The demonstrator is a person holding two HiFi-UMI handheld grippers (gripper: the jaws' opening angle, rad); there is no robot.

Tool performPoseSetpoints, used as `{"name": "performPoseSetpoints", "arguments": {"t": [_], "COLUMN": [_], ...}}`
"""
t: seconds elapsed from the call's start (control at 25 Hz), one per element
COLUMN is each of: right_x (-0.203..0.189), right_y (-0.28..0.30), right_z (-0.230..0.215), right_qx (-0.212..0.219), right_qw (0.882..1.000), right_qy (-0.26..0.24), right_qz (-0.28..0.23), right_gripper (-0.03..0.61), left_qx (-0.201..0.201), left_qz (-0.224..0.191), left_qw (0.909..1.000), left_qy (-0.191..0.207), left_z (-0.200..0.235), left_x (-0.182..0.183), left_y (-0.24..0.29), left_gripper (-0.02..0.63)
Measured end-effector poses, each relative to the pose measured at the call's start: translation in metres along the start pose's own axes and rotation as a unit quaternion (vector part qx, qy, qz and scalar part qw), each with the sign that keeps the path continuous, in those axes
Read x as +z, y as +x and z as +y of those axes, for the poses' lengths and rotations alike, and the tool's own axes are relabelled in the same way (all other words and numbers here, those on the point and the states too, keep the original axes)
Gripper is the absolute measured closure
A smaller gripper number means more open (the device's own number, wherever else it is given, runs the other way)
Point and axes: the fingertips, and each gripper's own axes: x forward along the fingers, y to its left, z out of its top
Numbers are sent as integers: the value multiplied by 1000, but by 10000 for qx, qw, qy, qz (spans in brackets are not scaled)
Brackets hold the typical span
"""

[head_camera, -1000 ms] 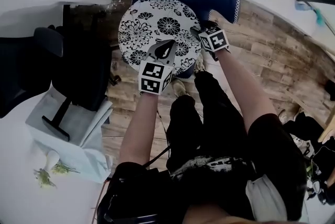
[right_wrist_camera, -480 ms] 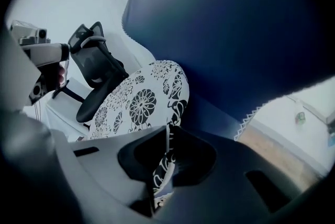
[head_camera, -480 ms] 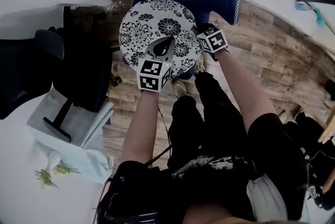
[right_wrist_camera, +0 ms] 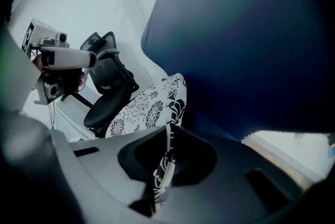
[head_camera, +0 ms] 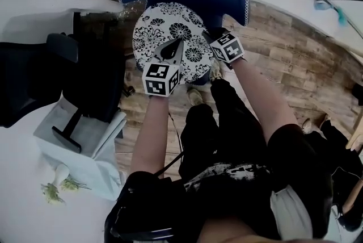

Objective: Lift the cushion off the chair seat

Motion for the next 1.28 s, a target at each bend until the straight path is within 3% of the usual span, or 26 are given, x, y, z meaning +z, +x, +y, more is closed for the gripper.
{"name": "performPoseSetpoints", "arguments": {"t": [0.24, 0.6, 0.92, 1.28], "right_x": [35, 105, 182, 248], "right_y": [-38, -114, -173, -246], "right_z": [25, 57, 104, 129], "right_qx": [25, -26, 10, -57], "right_qw": [9985, 9924, 9774, 9580], "right_qy": [-468, -624, -1153, -1256], "right_qz": [-286, -1063, -1775, -2579], "right_gripper": [548, 548, 548, 548], "left_qx": [131, 367, 530, 638], "left_qz": [-103, -523, -981, -1657], "left_qw": [9998, 9979, 9930, 9839], "left_qy": [49, 74, 399, 227], "left_z": [-2, -6, -12, -13], "left_x": [18, 71, 129, 172], "left_y": [-27, -79, -138, -189], "left_gripper": [601, 601, 601, 601]}}
